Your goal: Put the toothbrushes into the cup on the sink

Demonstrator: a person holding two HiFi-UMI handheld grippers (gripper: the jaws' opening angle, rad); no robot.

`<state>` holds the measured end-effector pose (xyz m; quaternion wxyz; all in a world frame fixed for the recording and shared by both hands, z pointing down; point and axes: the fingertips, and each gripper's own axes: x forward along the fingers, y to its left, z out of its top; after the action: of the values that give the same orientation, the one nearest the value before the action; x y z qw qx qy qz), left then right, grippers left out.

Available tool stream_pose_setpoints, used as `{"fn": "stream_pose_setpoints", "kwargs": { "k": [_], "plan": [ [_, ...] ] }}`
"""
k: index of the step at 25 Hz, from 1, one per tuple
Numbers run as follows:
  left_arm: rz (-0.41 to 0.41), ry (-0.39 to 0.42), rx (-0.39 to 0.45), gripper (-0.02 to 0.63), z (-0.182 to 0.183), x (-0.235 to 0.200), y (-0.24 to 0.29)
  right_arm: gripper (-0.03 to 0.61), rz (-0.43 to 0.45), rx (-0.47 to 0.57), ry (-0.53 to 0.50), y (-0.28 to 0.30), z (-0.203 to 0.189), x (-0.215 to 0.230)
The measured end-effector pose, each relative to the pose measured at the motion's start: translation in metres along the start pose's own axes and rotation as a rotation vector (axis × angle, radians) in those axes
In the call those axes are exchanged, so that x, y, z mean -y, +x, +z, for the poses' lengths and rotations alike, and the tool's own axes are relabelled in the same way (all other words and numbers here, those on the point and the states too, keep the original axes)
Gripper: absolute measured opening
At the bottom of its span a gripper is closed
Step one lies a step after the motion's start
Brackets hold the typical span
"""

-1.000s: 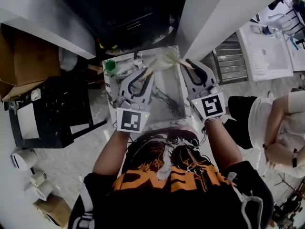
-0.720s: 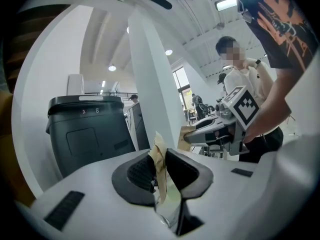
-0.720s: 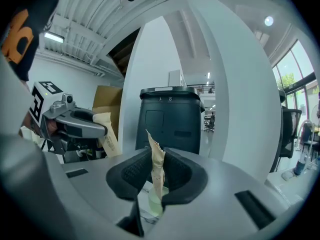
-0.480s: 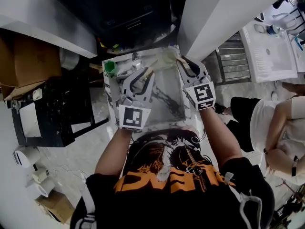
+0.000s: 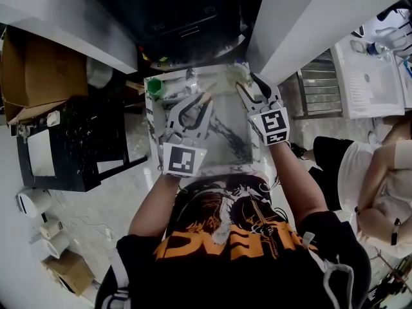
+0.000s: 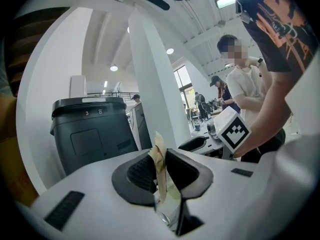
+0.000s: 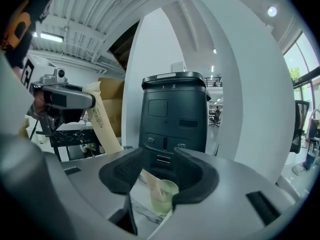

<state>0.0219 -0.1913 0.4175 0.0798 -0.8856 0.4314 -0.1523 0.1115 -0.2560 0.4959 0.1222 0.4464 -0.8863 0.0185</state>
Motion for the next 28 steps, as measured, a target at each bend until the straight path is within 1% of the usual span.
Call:
{"fn": "stream_pose_setpoints", "kwargs": {
  "k": [8, 12, 15, 17, 20, 21, 24, 28],
  "plan": [
    [-0.008, -0.007, 0.019, 0.086, 0.002, 0.001, -0.002, 0.199, 0.025, 0.032, -0.023, -0.010, 0.019, -0.015],
    [-0.010, -0.015, 0.040, 0.086, 0.007, -0.002, -0.006, 0.186, 0.029, 0.080, -0.029, -0.021, 0.046, -0.026],
    [-0.004, -0.025, 0.054, 0.086, 0.011, -0.005, -0.010, 0.169, 0.043, 0.135, -0.025, -0.028, 0.067, -0.038],
    [-0.001, -0.029, 0.068, 0.086, 0.015, -0.008, -0.016, 0.134, 0.051, 0.161, -0.022, -0.033, 0.079, -0.047],
    [0.004, -0.026, 0.095, 0.086, 0.027, -0.011, -0.026, 0.026, 0.064, 0.125, -0.027, -0.044, 0.087, -0.059],
    [0.005, -0.026, 0.102, 0.086, 0.030, -0.012, -0.030, 0.015, 0.068, 0.142, -0.031, -0.046, 0.093, -0.063],
    [0.009, -0.023, 0.103, 0.086, 0.033, -0.015, -0.040, 0.014, 0.088, 0.203, -0.037, -0.050, 0.108, -0.076],
    [0.029, -0.025, 0.121, 0.086, 0.036, -0.022, -0.056, 0.014, 0.105, 0.212, -0.048, -0.053, 0.115, -0.091]
  ]
}}
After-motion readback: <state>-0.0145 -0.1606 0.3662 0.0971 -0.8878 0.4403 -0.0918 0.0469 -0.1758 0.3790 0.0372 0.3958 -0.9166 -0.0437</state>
